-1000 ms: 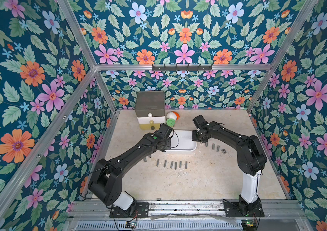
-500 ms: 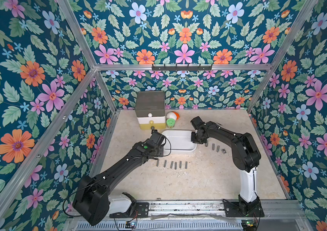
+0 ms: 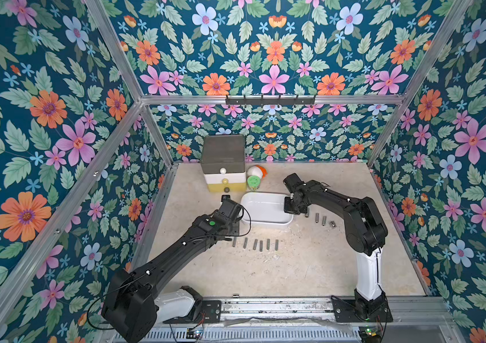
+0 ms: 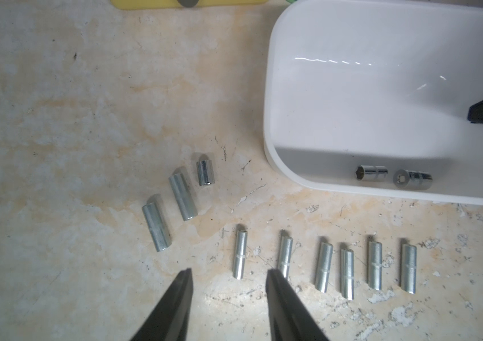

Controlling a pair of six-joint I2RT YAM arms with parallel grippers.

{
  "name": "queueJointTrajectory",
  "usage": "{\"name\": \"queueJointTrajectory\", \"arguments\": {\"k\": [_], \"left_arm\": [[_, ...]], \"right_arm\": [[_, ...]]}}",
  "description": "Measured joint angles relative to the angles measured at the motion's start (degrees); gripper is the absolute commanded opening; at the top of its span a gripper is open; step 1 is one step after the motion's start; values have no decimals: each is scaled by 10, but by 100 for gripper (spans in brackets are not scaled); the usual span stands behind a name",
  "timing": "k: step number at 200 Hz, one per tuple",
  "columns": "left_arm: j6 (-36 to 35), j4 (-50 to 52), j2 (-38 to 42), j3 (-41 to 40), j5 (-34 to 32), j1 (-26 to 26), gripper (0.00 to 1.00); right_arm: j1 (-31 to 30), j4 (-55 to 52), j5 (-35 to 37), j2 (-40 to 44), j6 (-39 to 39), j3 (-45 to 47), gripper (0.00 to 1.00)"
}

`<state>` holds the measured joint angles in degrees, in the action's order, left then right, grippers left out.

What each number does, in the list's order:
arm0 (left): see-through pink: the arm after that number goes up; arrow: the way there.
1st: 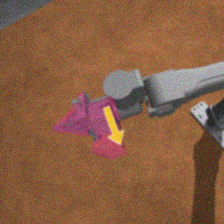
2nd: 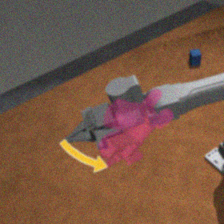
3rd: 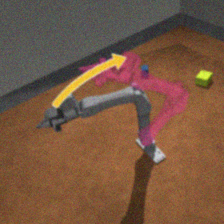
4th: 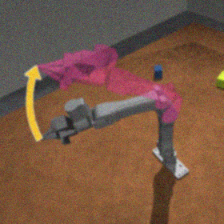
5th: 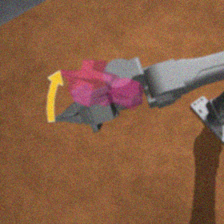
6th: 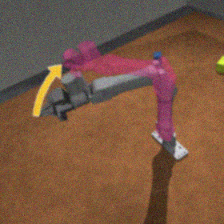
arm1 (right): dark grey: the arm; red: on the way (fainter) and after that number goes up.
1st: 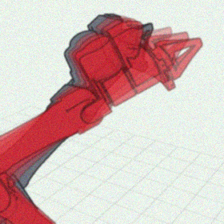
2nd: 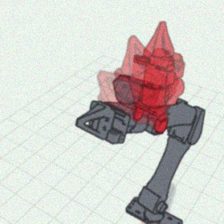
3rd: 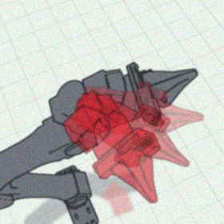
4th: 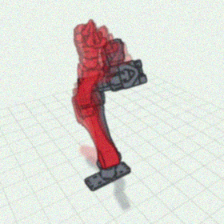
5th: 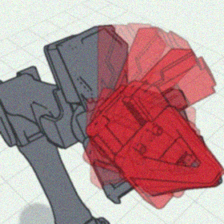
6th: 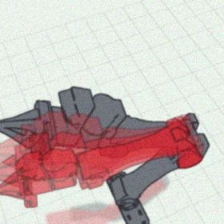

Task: Take out the socket from the storage box
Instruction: Adjust the storage box at the center of the board.

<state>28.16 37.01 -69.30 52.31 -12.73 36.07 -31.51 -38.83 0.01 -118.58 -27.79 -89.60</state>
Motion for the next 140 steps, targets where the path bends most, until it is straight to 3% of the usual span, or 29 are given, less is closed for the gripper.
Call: {"name": "queueJointTrajectory", "arguments": {"k": [140], "left_arm": [[0, 37, 78, -14, -22, 0, 49]], "right_arm": [[17, -59, -76, 4, -10, -24, 0]]}}
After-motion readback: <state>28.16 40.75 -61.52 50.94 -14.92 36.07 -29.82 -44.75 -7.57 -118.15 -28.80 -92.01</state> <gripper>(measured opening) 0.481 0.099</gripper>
